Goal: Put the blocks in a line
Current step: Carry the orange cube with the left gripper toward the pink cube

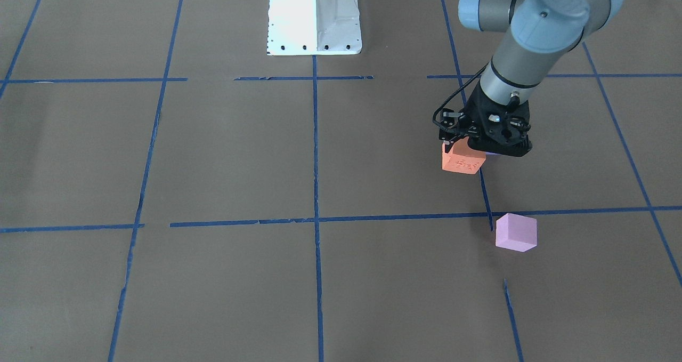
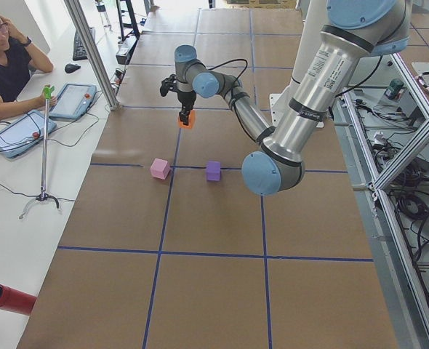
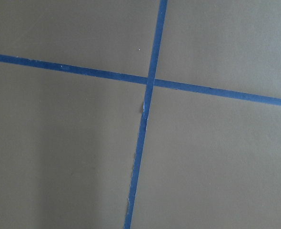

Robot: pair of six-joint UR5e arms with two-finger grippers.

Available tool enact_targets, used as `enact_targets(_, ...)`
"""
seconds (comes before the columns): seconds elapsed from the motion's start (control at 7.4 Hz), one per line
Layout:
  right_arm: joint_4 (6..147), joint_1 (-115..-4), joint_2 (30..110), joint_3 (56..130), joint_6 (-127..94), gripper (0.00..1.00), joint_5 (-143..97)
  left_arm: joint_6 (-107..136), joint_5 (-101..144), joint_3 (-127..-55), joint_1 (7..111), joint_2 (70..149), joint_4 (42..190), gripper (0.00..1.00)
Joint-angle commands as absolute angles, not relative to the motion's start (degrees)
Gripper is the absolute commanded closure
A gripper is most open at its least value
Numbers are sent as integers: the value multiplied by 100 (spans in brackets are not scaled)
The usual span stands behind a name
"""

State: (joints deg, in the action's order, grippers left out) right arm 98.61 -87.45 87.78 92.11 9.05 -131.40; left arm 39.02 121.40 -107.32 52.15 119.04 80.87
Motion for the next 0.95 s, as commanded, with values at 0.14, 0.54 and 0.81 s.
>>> enact_targets(0.14, 9861, -8745, 8780, 9211, 905, 0, -13140, 3078, 12646, -10506, 6078, 11226, 8267, 99)
enact_targets(0.54, 9861, -8745, 8780, 9211, 905, 0, -13140, 2909, 13078, -9872, 6522, 10942, 8508, 99)
enact_targets(0.81, 9861, -8745, 8780, 9211, 905, 0, -13140, 3493, 13078, -9223, 6478, 11039, 9302, 99)
